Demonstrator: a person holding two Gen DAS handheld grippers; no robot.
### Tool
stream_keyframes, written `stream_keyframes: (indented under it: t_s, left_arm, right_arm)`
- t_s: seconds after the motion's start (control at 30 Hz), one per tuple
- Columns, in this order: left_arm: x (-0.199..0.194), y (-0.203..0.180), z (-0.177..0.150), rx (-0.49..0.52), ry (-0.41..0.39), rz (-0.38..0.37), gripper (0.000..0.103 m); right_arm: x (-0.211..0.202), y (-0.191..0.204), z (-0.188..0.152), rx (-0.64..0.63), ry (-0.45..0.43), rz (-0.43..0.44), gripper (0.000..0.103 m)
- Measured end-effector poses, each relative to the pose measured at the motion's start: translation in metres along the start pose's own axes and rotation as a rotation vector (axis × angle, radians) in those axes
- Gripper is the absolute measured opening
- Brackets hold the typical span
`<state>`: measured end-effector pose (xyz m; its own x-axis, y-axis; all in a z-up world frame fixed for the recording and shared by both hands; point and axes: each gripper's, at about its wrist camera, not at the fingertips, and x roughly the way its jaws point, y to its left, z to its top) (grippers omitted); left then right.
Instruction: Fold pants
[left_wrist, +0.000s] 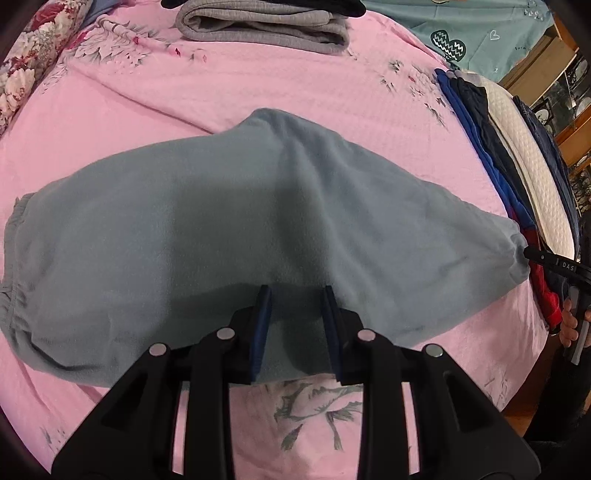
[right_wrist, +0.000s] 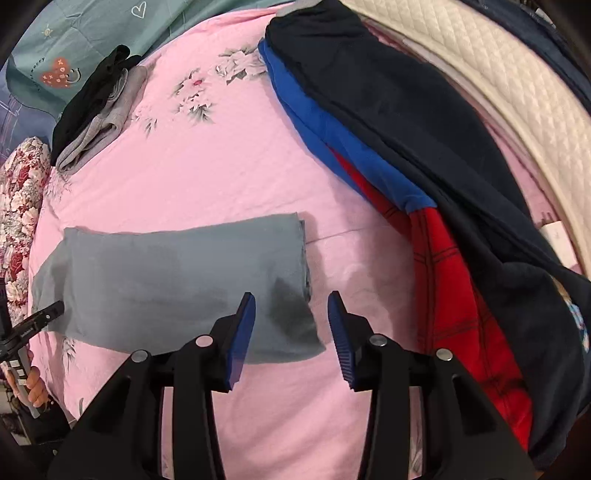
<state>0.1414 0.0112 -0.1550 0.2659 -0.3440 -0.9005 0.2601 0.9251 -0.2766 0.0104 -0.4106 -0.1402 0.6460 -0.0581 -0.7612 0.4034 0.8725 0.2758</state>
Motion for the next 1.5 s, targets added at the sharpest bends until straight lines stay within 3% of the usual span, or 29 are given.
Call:
stream_keyframes:
  t_s: [0.17, 0.3, 0.4, 0.47, 0.5, 0.53, 0.63, 0.83, 0.97, 1.07, 1.17, 1.3, 1.4, 1.5]
  left_arm:
    - [0.001, 0.000, 0.000, -0.007, 0.000, 0.015, 0.029]
    - [0.001, -0.002, 0.001, -0.007, 0.003, 0.026, 0.029]
    - [0.001, -0.003, 0.002, -0.008, 0.009, 0.034, 0.029]
    - [0.000, -0.006, 0.002, -0.006, 0.019, 0.050, 0.028]
    - [-0.002, -0.008, 0.003, 0.001, 0.023, 0.056, 0.028]
    - [-0.005, -0.012, 0.003, 0.012, 0.020, 0.058, 0.027]
    - [-0.017, -0.041, 0.011, 0.075, -0.009, 0.029, 0.027]
    - [0.011, -0.147, 0.033, 0.206, 0.054, -0.153, 0.028]
    - [0.056, -0.200, 0.035, 0.276, 0.121, -0.154, 0.028]
    - [0.080, -0.213, 0.033, 0.287, 0.154, -0.157, 0.025]
    - [0.082, -0.215, 0.031, 0.294, 0.122, -0.153, 0.024]
    - [0.073, -0.202, 0.034, 0.244, 0.129, -0.233, 0.024]
    - [0.037, -0.169, 0.035, 0.204, 0.034, -0.234, 0.027]
    - [-0.003, -0.103, 0.036, 0.101, -0.065, -0.154, 0.031]
  right_arm:
    - [0.026, -0.006, 0.009, -0.027, 0.037, -0.009, 0.042]
    - [0.030, 0.001, 0.011, -0.070, 0.015, -0.011, 0.046]
    - [0.037, 0.019, 0.013, -0.096, 0.029, 0.064, 0.046]
    - [0.040, 0.031, 0.014, -0.123, 0.014, 0.038, 0.039]
    - [0.039, 0.035, 0.013, -0.134, 0.003, 0.013, 0.020]
    - [0.037, 0.035, 0.014, -0.124, 0.000, 0.018, 0.017]
    - [0.023, 0.026, 0.016, -0.066, -0.023, 0.069, 0.012]
    - [-0.001, 0.036, 0.016, -0.090, -0.071, 0.118, 0.012]
    - [-0.012, 0.040, 0.019, -0.084, -0.103, 0.162, 0.011]
    - [-0.014, 0.039, 0.021, -0.082, -0.105, 0.169, 0.011]
    - [-0.011, 0.041, 0.022, -0.086, -0.096, 0.174, 0.011]
    - [-0.009, 0.047, 0.023, -0.089, -0.090, 0.175, 0.011]
    - [-0.013, 0.053, 0.026, -0.092, -0.095, 0.172, 0.011]
    - [-0.020, 0.067, 0.026, -0.109, -0.102, 0.164, 0.011]
